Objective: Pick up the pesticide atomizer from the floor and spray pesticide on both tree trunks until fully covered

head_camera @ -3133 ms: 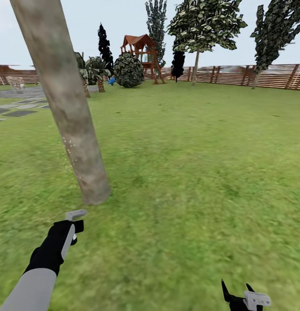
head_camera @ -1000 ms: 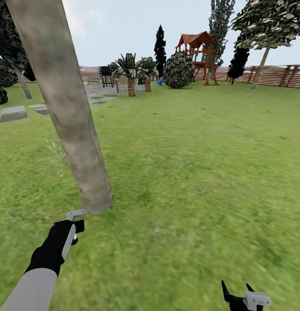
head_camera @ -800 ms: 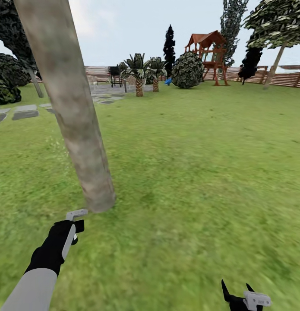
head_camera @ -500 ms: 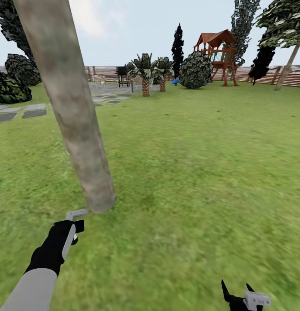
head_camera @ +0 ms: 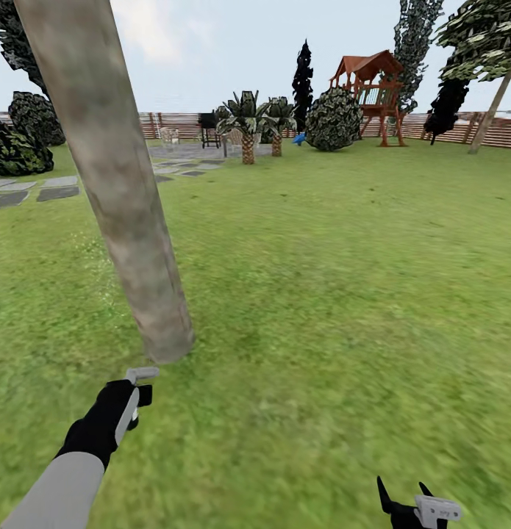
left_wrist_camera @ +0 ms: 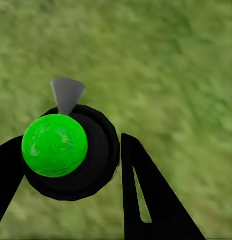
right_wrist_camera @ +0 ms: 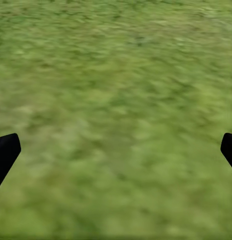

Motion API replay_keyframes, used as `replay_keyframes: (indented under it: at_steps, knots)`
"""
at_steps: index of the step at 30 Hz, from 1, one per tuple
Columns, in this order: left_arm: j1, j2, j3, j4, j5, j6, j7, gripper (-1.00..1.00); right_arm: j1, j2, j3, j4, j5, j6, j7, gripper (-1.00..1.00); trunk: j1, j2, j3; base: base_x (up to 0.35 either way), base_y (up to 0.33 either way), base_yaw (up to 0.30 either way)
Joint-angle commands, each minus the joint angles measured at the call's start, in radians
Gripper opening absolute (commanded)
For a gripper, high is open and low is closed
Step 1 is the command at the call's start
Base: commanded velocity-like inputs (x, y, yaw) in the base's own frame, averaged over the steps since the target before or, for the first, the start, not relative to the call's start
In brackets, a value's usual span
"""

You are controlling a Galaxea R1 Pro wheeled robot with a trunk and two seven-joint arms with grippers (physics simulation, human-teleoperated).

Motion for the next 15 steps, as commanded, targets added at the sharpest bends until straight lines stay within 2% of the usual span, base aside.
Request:
replay_keyframes:
  at_steps: [1,3,5,8,12,15]
  knots:
    - [-0.008,-0.001,-0.001,0.009,-0.001,0.000,0.000,-1.00,0.000,0.000,0.000,0.000,0.000,0.000,0.000,1.00,0.000,0.000,0.000,0.000,0.000,0.000]
    - [-0.015,-0.007,-0.004,0.016,-0.001,0.001,-0.001,-1.00,0.000,0.000,0.000,0.000,0.000,0.000,0.000,1.00,0.000,0.000,0.000,0.000,0.000,0.000]
    - [-0.032,-0.019,-0.025,0.017,0.002,0.004,-0.005,-1.00,0.000,0.000,0.000,0.000,-0.001,0.000,0.000,1.00,0.000,0.000,0.000,0.000,0.000,0.000]
    - [-0.072,-0.020,-0.043,0.018,0.004,0.011,-0.005,-1.00,0.000,0.000,0.000,0.000,-0.001,0.000,0.000,1.00,0.000,0.000,0.000,0.000,0.000,0.000]
    - [-0.134,-0.004,-0.042,0.036,0.003,0.017,-0.004,-1.00,0.000,0.000,0.000,0.000,-0.001,0.000,0.000,1.00,0.000,0.000,0.000,0.000,0.000,0.000]
    - [-0.161,0.027,-0.038,0.041,0.002,0.019,-0.004,-1.00,0.000,0.000,0.000,0.000,-0.001,0.000,0.000,1.00,0.000,0.000,0.000,0.000,0.000,0.000]
